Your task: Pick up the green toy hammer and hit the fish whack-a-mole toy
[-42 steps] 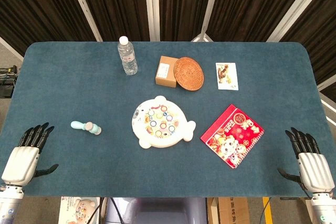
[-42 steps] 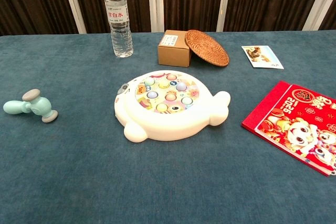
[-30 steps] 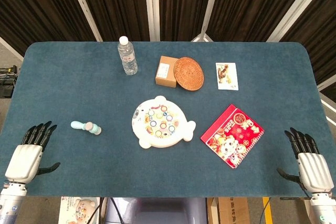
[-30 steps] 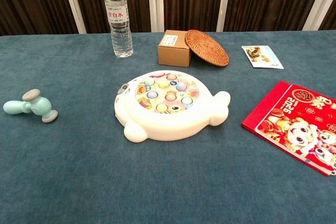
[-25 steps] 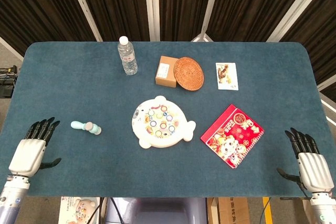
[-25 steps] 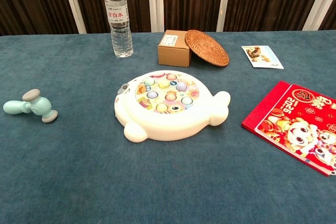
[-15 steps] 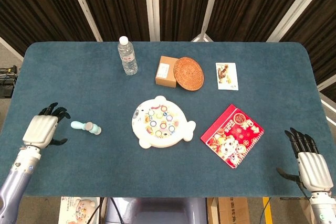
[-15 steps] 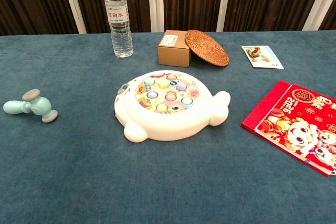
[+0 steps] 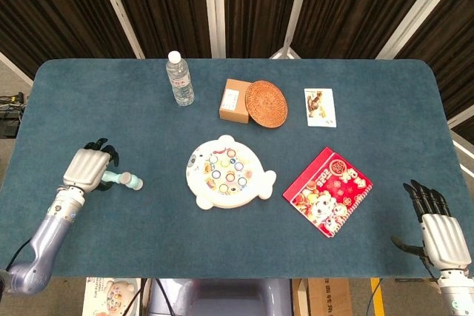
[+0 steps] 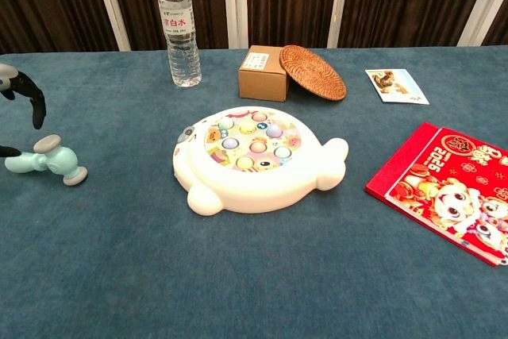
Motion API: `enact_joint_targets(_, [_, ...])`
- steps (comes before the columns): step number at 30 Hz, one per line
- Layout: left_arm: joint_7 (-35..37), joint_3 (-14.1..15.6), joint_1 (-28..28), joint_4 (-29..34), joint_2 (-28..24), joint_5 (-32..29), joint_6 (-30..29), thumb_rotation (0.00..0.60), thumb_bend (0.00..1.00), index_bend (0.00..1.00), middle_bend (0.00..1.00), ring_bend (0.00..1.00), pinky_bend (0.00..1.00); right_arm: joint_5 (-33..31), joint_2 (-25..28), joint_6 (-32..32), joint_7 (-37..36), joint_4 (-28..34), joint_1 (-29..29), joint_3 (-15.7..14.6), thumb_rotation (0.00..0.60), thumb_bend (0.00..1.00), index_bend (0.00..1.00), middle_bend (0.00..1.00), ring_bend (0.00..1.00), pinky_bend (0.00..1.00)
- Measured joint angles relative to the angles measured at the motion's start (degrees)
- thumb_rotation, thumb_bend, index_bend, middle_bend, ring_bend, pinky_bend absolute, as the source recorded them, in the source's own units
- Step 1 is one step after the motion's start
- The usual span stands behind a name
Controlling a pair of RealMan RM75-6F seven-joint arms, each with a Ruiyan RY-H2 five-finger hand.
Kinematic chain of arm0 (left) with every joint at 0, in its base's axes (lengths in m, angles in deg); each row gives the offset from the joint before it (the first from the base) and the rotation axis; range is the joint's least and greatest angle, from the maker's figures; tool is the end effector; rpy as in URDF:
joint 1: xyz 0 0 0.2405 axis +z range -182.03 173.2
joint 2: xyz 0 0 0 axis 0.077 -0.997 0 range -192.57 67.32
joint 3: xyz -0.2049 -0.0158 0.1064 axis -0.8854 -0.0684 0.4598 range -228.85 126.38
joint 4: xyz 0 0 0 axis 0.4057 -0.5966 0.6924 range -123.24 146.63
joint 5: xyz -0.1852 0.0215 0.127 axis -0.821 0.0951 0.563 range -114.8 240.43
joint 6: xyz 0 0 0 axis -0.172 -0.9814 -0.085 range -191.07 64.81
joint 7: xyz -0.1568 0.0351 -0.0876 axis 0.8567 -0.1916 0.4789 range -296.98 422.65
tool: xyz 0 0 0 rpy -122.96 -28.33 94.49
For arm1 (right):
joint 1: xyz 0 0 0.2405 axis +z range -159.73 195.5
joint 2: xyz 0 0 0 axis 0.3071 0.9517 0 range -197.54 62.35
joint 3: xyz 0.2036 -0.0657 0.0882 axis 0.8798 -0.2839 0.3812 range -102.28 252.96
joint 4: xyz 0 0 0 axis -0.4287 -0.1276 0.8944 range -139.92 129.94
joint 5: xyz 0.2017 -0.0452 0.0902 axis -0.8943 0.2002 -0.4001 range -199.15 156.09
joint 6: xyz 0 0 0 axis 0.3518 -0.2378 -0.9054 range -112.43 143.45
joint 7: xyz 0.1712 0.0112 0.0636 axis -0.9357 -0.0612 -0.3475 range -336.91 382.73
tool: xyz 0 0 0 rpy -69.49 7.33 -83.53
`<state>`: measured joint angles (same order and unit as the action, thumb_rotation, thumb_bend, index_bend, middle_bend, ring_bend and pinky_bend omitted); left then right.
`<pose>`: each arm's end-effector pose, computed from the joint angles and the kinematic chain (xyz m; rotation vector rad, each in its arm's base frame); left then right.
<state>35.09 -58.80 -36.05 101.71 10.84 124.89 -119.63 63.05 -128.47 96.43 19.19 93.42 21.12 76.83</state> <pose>-0.2286 0.3484 0.0333 -1.7528 -0.8350 -0.5903 -0.2948 -0.2034 0.1254 1.3615 -1.0913 0.8992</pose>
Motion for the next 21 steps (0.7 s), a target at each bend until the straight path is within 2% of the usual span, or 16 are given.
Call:
enact_joint_targets(8, [-2.2,0.6,-1.2,-1.2,2.5,-2.0,0.3,0.600,0.42,0.49,0.30,0.13,0.21,-0.2,0.1,-0.2,-0.2,0.3,0.0,0.0,0.600,0.16,0.00,0.00,0.00,0.00])
enact_joint_targets(21, [-4.0,2.0,-2.3,-2.7,5.2,-3.4,0.6,0.600,0.44,0.49,0.31,0.13,0.21,-0.5,0.2,-0.3,-0.4,0.5,0.0,0.1,0.600,0.16,0.00,0.00,0.00,0.00])
